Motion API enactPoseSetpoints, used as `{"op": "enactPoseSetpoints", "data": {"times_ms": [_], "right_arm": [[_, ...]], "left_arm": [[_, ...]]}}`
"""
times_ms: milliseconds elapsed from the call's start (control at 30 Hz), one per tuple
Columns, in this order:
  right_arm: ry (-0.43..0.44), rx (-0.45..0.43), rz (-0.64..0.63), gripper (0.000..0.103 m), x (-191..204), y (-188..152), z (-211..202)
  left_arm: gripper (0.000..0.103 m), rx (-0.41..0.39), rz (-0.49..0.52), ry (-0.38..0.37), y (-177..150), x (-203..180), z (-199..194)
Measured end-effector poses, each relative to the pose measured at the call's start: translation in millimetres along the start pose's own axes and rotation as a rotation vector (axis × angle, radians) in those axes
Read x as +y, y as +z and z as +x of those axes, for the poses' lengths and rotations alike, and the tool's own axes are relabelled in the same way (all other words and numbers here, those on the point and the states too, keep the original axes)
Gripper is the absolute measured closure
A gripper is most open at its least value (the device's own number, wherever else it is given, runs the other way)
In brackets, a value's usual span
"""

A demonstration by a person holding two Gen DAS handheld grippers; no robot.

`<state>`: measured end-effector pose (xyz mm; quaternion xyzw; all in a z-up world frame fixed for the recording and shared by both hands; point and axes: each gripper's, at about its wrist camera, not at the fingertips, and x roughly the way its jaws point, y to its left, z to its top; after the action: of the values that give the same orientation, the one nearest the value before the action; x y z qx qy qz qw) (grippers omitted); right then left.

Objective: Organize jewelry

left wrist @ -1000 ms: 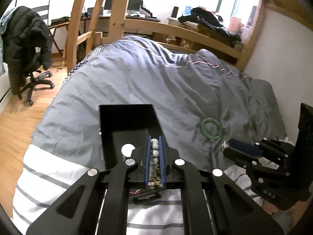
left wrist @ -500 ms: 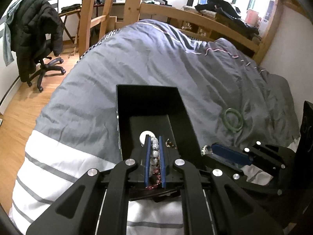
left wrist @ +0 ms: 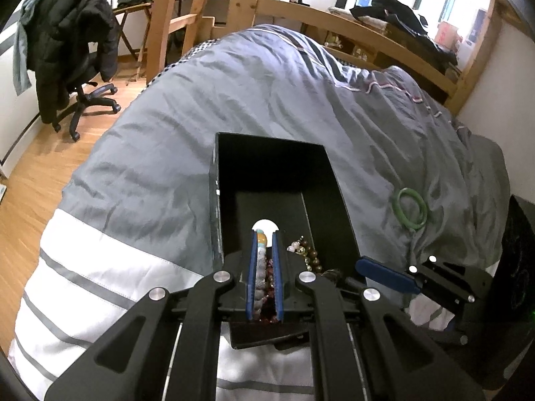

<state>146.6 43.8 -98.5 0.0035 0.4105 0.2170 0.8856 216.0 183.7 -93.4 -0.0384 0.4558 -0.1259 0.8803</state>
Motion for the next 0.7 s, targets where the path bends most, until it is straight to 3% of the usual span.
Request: {"op": "enactPoseSetpoints", "data": {"times_ms": [33, 67, 100, 200, 333, 467, 700], "right_arm": [[-0.001, -0.002, -0.004, 0.065, 1.4, -0.2, -1.0], [-0.020, -0.010, -0.013, 0.046, 3.0, -0.8, -3.6], [-0.036, -0.023, -0.018, 0.033, 3.9, -0.9, -6.1], [-0.059, -0.056, 0.017, 0.029, -4.6, -0.7, -16.8], [-0.129, -0.084, 0.077, 0.026, -30.1, -3.5, -29.9], [-0.192, -0.101, 0.143, 0.026, -63.6, -6.4, -42.2], [-0.274, -0.108, 0.184, 0.026, -108.3, -12.5, -55.7]], "left_arm": [[0.093, -0.003, -0.005, 0.000, 0.3, 0.4, -0.6], [0.088, -0.007, -0.007, 0.001, 0.4, 0.8, -1.5], [0.075, -0.016, -0.009, 0.011, 0.1, 0.8, -3.3], [0.037, -0.062, -0.012, 0.051, 0.0, -0.4, -11.2], [0.028, -0.091, -0.013, 0.031, 2.1, -7.6, -16.9], [0.021, -0.103, 0.052, -0.007, -2.9, -33.4, -14.9], [0.019, -0.094, 0.121, -0.169, -12.7, -92.9, 1.8]]}}
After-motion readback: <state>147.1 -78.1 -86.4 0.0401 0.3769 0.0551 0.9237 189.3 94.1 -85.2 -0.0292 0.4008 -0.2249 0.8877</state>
